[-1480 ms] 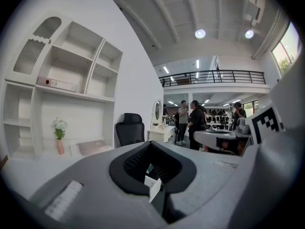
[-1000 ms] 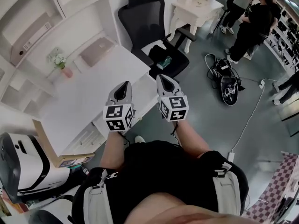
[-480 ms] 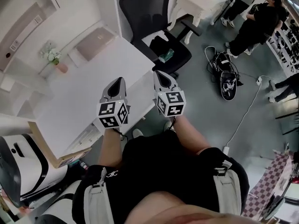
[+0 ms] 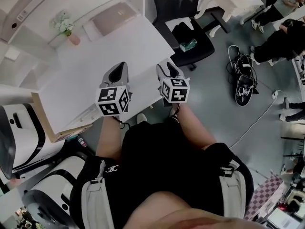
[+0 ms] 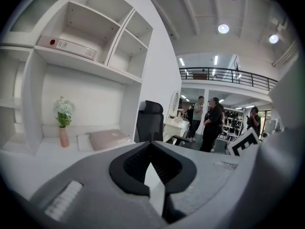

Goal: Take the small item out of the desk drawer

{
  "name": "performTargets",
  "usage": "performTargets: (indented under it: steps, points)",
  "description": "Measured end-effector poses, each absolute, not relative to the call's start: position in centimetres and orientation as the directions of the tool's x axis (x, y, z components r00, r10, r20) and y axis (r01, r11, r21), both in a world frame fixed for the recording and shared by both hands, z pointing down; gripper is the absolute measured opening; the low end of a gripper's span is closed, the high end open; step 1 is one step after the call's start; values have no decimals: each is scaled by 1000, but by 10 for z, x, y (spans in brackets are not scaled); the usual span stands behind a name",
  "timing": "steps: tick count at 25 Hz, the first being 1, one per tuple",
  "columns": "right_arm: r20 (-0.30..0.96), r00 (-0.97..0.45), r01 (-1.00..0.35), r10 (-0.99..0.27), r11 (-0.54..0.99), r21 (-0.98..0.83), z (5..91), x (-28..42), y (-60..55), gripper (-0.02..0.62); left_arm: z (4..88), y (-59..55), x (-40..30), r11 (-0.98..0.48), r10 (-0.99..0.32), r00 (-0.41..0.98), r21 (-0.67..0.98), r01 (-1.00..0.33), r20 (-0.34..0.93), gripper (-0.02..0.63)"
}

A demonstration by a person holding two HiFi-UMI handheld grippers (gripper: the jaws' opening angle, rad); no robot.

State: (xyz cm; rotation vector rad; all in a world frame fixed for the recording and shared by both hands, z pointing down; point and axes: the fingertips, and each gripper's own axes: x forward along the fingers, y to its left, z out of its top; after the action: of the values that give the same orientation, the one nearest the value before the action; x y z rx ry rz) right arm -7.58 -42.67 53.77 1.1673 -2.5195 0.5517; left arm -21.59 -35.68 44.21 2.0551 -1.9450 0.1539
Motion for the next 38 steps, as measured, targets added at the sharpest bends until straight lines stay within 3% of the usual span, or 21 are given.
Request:
performTargets:
  steps: [15, 38]
  points:
    - [665, -514, -756, -541, 652, -54, 644, -106, -426, 181, 464, -331, -254, 66, -943, -10, 157, -985, 332, 12]
    - [782, -332, -832, -528, 554, 22, 769, -123, -483, 181, 513, -304, -285, 170, -889, -86, 148, -974, 449, 12]
